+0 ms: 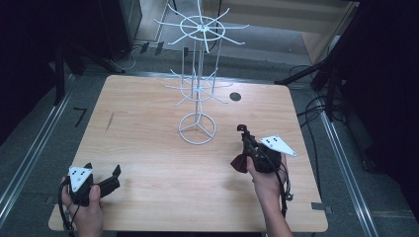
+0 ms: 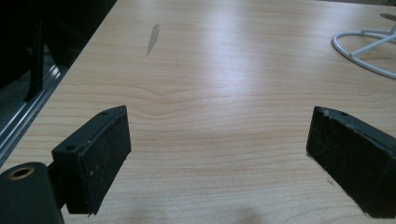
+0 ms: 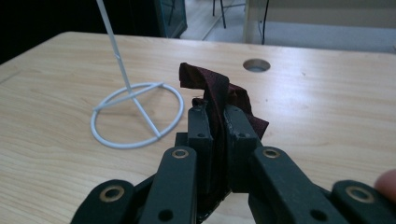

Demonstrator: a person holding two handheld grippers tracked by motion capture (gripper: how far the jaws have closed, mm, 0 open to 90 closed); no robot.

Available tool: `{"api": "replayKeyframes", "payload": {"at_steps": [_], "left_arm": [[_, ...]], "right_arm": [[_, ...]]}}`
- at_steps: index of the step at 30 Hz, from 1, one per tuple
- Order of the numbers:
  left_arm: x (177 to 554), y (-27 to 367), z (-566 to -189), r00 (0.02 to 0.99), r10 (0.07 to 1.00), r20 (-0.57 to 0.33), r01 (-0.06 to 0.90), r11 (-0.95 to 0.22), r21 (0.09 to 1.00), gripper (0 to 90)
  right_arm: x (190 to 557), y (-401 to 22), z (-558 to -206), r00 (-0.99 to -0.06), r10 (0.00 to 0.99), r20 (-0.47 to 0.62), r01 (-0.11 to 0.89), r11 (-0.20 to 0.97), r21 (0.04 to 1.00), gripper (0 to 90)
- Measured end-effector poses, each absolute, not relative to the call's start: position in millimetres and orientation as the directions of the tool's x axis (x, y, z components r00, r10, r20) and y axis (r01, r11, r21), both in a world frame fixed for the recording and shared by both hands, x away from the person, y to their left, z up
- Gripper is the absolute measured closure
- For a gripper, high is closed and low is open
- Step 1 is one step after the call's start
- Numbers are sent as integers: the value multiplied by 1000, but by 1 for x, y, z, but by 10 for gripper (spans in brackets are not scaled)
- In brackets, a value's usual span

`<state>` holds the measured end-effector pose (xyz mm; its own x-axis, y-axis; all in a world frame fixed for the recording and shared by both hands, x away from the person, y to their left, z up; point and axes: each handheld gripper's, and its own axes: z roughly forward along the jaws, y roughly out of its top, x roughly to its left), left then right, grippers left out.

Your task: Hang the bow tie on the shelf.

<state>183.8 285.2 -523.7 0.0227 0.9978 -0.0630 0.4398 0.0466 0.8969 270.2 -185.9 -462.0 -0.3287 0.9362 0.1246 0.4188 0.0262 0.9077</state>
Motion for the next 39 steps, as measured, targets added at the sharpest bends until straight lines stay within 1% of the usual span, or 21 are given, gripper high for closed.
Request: {"api": "replayKeyframes", "payload": {"at_steps": [2, 9, 21, 39], "left_arm": [[184, 285, -524, 20, 998, -62, 438, 47, 898, 70], [183, 285, -523, 22, 998, -59, 438, 44, 898, 70], [184, 286, -524, 22, 998, -63, 438, 47, 898, 70], [184, 285, -524, 25, 998, -64, 437, 46, 898, 70]], "right_arm": [[268, -182, -457, -338, 933, 122, 390, 21, 920, 842], [269, -177, -448, -347, 930, 123, 382, 21, 924, 839], [271, -173, -430, -354, 929, 107, 327, 15, 945, 836], [275, -171, -417, -343, 932, 115, 306, -5, 952, 831]]}}
